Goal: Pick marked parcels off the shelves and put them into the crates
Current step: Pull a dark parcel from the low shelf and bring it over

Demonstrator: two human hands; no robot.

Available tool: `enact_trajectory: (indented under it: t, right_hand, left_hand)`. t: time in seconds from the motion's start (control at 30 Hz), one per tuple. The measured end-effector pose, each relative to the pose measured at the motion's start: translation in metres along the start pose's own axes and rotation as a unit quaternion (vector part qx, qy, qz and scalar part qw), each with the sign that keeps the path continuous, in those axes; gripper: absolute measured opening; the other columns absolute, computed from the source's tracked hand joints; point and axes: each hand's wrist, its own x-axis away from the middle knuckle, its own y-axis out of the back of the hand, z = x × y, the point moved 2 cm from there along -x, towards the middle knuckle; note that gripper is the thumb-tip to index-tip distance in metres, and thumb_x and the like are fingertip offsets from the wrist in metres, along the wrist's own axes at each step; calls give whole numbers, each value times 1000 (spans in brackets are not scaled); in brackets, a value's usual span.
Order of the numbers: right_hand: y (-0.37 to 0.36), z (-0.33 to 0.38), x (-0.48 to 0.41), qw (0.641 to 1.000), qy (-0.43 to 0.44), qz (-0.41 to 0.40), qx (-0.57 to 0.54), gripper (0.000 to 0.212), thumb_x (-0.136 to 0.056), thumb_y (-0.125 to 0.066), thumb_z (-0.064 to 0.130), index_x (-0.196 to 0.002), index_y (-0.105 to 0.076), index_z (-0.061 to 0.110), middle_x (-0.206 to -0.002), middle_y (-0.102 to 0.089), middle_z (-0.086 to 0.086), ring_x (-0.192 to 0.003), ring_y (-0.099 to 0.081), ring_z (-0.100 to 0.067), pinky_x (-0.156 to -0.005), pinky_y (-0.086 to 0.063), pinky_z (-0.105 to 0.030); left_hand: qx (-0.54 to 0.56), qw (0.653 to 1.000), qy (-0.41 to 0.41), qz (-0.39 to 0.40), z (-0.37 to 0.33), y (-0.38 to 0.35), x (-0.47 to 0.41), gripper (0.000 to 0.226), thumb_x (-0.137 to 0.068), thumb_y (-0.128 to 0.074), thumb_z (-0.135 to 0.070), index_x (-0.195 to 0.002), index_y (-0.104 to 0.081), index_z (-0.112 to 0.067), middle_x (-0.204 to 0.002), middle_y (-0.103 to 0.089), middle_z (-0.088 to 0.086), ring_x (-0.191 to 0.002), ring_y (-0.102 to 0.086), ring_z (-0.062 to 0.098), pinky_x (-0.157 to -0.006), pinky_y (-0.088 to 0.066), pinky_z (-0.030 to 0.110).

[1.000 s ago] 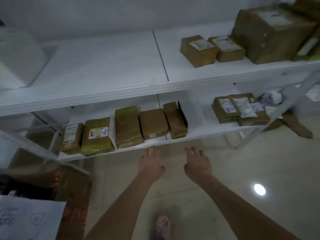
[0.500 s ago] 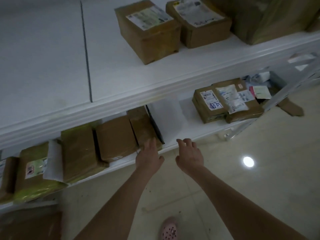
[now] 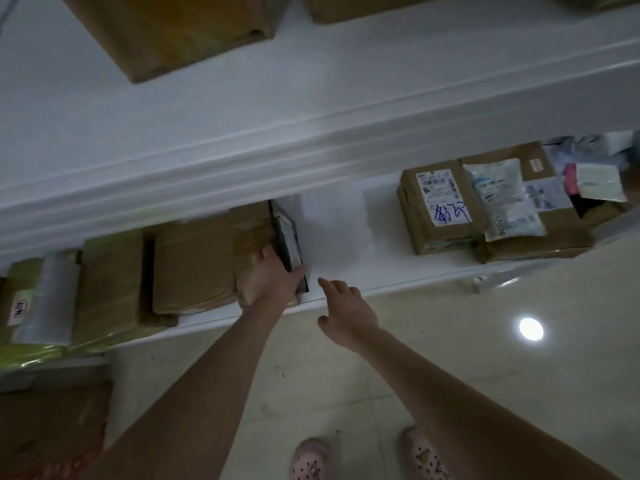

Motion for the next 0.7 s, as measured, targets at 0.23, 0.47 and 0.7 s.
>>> enact_trajectory:
  t: [0.23, 0.47, 0.7]
  right_hand:
    - [36, -78, 14, 999, 10, -43, 17, 71, -92, -54, 20, -152, -16, 23, -153, -25, -2, -137, -28, -24, -106, -39, -38]
    - [68, -106, 10, 924, -167, -41, -342, 97, -82, -74, 38, -153, -13, 16, -154, -30, -12, -139, -34, -30, -109, -34, -41]
    - [97, -101, 38, 856, -141, -67, -493, 44, -80, -69, -4, -120, -60, 10, -108, -68, -10, -90, -66, -23, -70, -55, -29]
  left_hand:
    - [107, 992, 51, -48, -24, -21, 0, 20, -89, -62, -26, -100, -69, -10, -102, -68, 13, -92, -63, 32, -63, -43, 31]
    - [507, 851, 108, 81, -36, -31, 42, 26, -88, -66, -6, -114, -64, -1, -96, -66, 10, -67, -60, 13, -51, -53, 17]
    - [567, 804, 93, 150, -44, -27, 92, 29, -88, -61, 3, -114, -60, -10, -82, -65, 0, -73, -61, 9, -64, -49, 17]
